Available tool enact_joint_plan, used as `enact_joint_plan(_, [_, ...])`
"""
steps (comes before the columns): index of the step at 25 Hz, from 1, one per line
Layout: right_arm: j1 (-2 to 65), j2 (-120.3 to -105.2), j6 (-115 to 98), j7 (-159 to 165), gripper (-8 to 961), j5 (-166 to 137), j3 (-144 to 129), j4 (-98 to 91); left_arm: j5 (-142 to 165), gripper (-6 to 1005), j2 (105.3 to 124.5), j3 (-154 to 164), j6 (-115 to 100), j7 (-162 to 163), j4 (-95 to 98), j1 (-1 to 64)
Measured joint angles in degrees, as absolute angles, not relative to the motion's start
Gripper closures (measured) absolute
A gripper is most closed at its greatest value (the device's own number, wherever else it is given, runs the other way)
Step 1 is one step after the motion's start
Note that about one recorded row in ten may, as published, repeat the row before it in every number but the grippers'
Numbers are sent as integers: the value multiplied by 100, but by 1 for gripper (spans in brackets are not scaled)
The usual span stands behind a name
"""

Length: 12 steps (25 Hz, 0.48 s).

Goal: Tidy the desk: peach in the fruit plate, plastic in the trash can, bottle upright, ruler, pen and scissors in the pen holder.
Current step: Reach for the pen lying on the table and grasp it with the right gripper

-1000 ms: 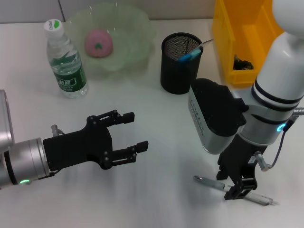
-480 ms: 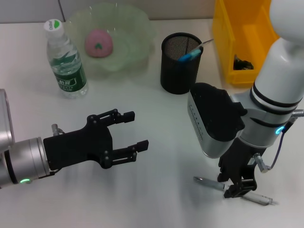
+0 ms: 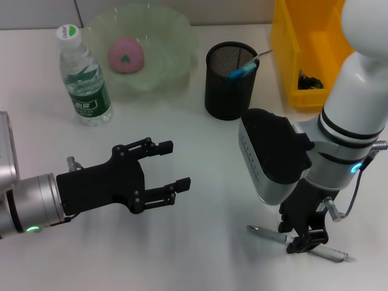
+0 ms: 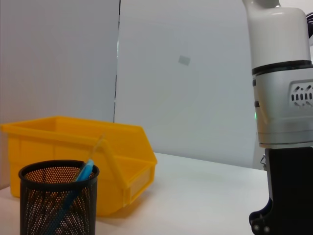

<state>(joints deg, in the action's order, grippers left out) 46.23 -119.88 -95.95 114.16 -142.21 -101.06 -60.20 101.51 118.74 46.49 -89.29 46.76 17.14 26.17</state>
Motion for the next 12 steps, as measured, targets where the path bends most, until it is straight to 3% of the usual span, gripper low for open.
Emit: enact_joint_plan(12, [4620, -11988, -9587, 11418, 635, -14221, -10171, -6060, 10142, 228, 11874, 4649, -8929, 4675, 1714, 2619])
